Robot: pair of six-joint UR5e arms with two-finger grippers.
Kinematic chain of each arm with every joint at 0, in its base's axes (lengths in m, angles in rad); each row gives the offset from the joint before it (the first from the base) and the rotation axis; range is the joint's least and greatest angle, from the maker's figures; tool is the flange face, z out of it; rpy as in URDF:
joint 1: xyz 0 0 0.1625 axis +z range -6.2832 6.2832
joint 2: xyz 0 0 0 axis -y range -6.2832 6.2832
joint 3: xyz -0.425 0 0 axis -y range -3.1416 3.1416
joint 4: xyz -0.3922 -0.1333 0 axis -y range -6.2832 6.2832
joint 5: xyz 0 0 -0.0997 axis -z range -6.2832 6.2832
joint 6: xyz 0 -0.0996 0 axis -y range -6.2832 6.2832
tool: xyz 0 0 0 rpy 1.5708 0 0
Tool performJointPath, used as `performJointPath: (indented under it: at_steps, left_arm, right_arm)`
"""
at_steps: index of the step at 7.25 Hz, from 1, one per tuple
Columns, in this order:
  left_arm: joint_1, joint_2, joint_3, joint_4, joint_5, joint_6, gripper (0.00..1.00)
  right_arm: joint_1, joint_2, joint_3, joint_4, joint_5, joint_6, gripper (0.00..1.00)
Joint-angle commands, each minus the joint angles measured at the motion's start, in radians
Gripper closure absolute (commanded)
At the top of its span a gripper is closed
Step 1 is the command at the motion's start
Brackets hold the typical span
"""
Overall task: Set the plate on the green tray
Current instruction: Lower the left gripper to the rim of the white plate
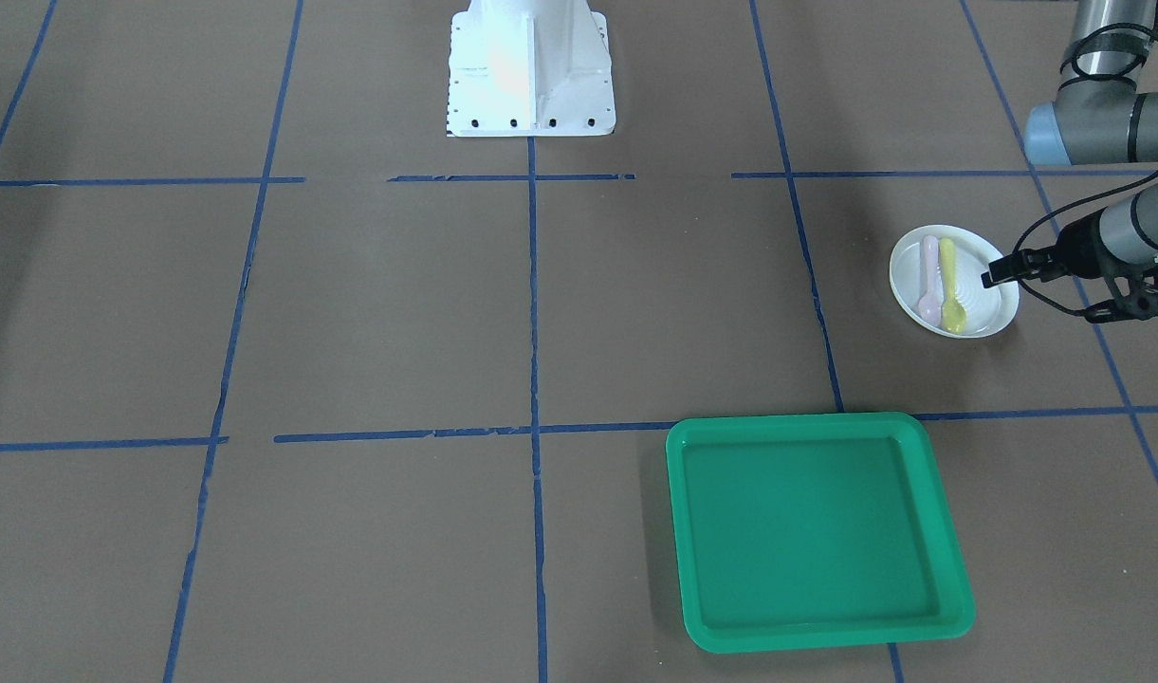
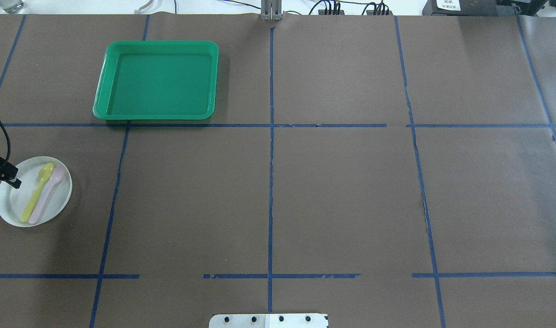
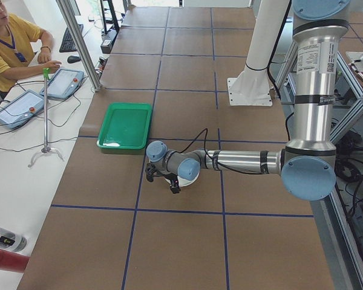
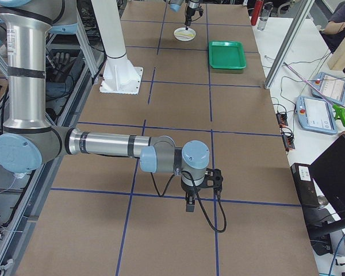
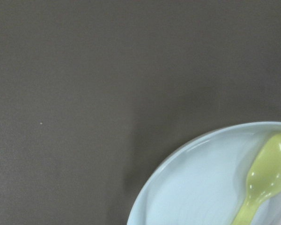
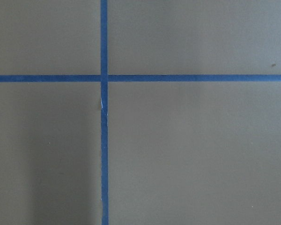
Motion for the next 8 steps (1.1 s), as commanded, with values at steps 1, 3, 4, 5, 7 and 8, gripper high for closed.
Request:
performJointPath:
  at_steps: [1,3,4,5,7,8]
  left_arm:
    - [0.001,0.001,0.006,-0.003,-0.002,0.0,0.17]
    - [0.001,0.001,0.006,-0.002,-0.002,0.005,0.22]
    - [0.001,0.001,0.011,-0.002,-0.003,0.008,0.25]
    - [0.004,0.002,0.018,-0.011,-0.003,0.008,0.26]
    - [0.006,0.001,0.026,-0.02,-0.006,0.008,0.35]
    - [0.006,0.002,0.026,-0.02,-0.009,0.006,0.61]
  right_arm:
    - [0.0,0.0,0.0,0.0,0.0,0.0,0.0]
    - [0.0,0.0,0.0,0.0,0.0,0.0,0.0]
    - [0.0,0.0,0.0,0.0,0.0,0.0,0.0]
    - [0.0,0.0,0.0,0.0,0.0,0.0,0.0]
    - [0.0,0.0,0.0,0.0,0.0,0.0,0.0]
    - [0.0,0.0,0.0,0.0,0.0,0.0,0.0]
